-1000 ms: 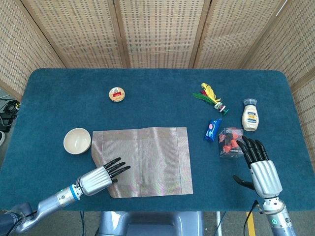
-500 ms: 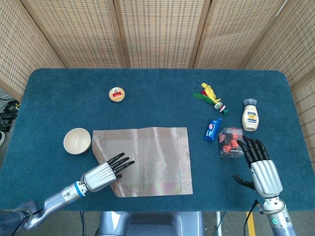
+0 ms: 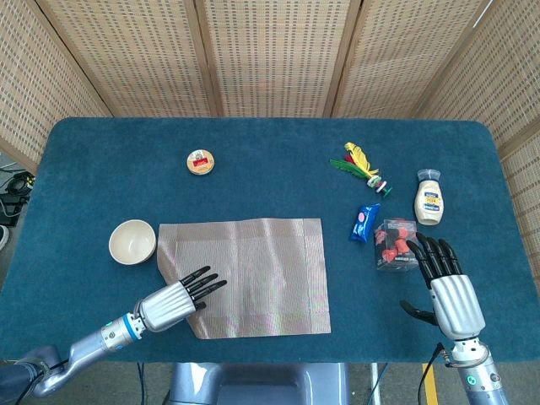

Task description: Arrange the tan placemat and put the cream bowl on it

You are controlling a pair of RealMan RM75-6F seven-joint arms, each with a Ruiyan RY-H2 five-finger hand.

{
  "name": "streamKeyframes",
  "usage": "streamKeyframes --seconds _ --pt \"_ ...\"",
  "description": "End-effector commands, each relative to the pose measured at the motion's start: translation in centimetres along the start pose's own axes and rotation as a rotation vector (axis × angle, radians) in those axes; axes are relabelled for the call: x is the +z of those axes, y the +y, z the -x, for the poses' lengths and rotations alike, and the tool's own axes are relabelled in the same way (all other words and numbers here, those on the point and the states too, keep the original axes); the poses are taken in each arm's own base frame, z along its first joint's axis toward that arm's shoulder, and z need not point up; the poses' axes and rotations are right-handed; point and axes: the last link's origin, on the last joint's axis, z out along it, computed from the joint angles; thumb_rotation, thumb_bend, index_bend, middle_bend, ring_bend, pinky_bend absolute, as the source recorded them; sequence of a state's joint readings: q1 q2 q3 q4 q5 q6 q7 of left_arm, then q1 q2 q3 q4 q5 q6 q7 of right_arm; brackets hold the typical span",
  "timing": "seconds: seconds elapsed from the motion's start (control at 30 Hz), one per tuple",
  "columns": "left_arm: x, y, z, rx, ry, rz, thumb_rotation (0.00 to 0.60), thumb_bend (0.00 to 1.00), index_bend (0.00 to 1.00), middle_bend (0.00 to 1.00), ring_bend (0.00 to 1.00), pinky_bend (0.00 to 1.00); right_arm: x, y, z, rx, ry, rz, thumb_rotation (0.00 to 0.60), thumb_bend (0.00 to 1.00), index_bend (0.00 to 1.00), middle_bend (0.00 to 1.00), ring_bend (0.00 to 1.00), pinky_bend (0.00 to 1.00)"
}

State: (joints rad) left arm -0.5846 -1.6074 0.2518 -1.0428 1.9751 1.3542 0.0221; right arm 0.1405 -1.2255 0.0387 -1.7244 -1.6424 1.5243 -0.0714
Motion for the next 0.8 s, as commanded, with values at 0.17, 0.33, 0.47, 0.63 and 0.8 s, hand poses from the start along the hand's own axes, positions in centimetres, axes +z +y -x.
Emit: streamKeyframes --seconds 0.17,0.33,0.47,0.63,0.8 --pt "-2.2 -0.5 -2.8 -0.160 0.079 -0.022 0.600 0.00 0.00 0.00 0.00 0.00 -0.1 -0.2 0.1 -0.001 -0.005 -0.006 0.600 0.00 0.00 0.00 0.00 0.00" --pt "-3.8 -2.1 -5.7 -0.202 0.170 -0.133 0.600 0.00 0.00 0.00 0.00 0.00 -0.2 -0.4 0.2 -0.001 -0.006 -0.013 0.600 0.00 0.00 0.00 0.00 0.00" --pt "-5.0 -4.1 -7.4 -0.202 0.229 -0.299 0.600 0.00 0.00 0.00 0.00 0.00 -0.3 -0.5 0.1 0.003 -0.002 -0.018 0.600 0.00 0.00 0.00 0.00 0.00" --pt "-7.0 -6.7 -7.5 -0.246 0.211 -0.476 0.600 0.00 0.02 0.00 0.00 0.00 -0.3 -0.6 -0.1 0.008 0.002 -0.022 0.600 0.00 0.00 0.00 0.00 0.00" --pt "-9.6 -9.4 -6.1 -0.278 0.162 -0.668 0.600 0.00 0.20 0.00 0.00 0.00 -0.5 -0.7 -0.2 0.014 0.004 -0.027 0.600 0.00 0.00 0.00 0.00 0.00"
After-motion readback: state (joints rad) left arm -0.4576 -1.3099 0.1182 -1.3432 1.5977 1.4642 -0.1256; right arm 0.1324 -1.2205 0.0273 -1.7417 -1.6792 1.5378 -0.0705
